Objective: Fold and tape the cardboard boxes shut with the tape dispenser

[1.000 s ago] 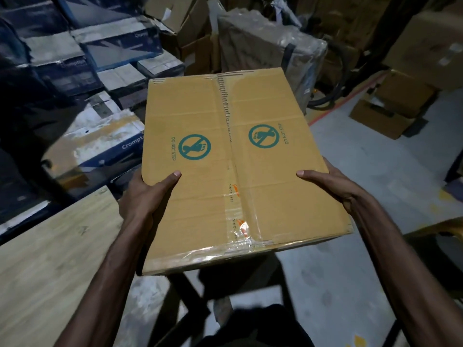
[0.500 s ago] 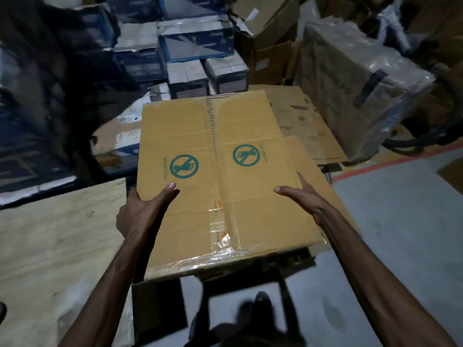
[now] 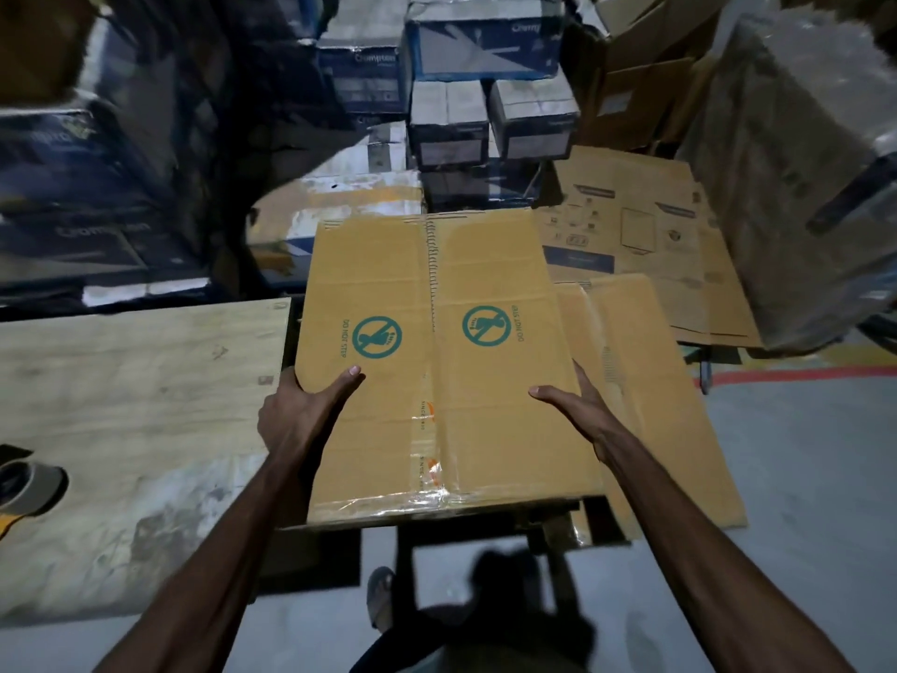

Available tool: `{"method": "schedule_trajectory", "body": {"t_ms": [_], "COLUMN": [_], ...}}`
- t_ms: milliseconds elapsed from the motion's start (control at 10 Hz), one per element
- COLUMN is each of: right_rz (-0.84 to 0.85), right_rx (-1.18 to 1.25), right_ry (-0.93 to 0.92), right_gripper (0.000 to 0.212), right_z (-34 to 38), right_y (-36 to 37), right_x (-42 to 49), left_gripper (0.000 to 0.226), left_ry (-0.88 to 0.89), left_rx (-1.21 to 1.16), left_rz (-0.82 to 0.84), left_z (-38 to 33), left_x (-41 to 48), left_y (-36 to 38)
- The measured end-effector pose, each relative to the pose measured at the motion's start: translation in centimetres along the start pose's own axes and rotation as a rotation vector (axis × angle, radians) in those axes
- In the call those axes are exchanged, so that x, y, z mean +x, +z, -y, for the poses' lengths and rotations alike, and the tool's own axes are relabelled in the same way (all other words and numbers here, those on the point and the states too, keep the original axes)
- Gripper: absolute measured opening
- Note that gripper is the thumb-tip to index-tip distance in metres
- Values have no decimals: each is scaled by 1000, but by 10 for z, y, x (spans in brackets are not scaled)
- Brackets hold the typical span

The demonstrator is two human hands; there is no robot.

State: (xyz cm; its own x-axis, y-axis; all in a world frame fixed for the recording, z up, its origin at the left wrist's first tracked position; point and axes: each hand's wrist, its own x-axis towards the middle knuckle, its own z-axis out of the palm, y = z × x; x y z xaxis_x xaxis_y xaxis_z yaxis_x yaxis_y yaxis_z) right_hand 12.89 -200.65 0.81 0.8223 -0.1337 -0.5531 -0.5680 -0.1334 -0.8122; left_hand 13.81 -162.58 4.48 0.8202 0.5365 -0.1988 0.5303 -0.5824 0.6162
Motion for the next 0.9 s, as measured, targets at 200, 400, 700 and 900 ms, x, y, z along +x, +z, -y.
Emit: {"method": "schedule_trajectory", "body": {"t_ms": [200, 400, 700, 900], "right_rz": [-70, -187, -515, -772], "right_rx": [-53, -159, -358, -617], "right_ry": [36, 22, 5, -328], "right_gripper": [108, 102, 88, 78], "right_z": [-17, -16, 1, 4], "right_y": [14, 22, 61, 150], "right_x": [8, -1, -31, -81], "left_gripper": [95, 89, 69, 57], "left_ry": [13, 46, 138, 218], "left_rx": [69, 28, -233, -349], "left_rz": [62, 91, 178, 155], "left_z": [24, 31, 53, 85], "left_x": [21, 22, 8, 1], "left_y": [10, 11, -12, -36]}}
